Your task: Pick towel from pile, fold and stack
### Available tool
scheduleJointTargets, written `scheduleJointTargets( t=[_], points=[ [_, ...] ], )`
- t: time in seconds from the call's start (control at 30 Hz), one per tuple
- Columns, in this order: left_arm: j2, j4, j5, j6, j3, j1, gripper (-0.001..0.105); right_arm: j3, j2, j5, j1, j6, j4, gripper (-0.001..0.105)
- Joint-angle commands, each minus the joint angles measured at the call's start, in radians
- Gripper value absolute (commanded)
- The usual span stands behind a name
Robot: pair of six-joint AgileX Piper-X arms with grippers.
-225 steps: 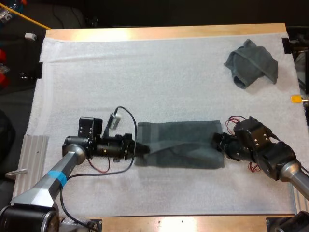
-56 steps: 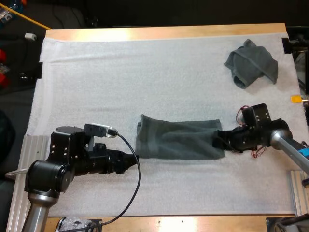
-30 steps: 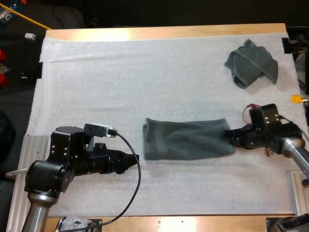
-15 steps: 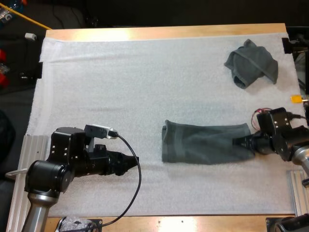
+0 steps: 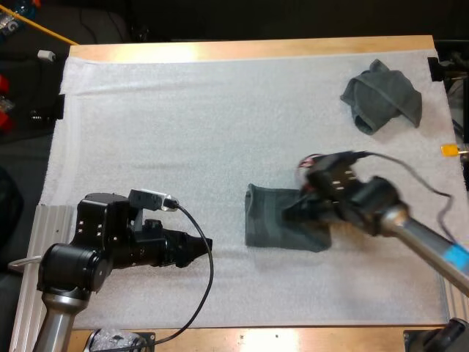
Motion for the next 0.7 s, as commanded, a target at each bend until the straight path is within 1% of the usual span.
scheduleJointTargets(
  t=[0.0,0.13,0.27,0.37,0.43,0.67],
  points=[
    [-0.008,0.005,0.023,0.008,-0.006,0.000,0.064,-0.024,0.021,-0.022,0.020,0.030,-0.027,0.000],
    [-0.008,0.005,0.024,0.008,-0.006,0.000,0.064,-0.074,0.105,-0.039,0.060,0.077,-0.062,0.000],
    [-0.008,0.005,0.035,0.008,-0.006,0.000,0.064,-0.113,0.177,-0.100,0.065,0.134,-0.074,0.000],
    [-0.008,0.005,0.035,0.008,-0.006,0.000,0.064,-0.119,0.211,-0.137,0.072,0.168,-0.099,0.000],
    [-0.008,0.005,0.035,0.010,-0.006,0.000,0.064,-0.118,0.221,-0.169,0.078,0.177,-0.119,0.000],
    [-0.008,0.003,0.035,0.017,-0.006,0.000,0.064,-0.118,0.235,-0.206,0.109,0.191,-0.162,0.000]
  ],
)
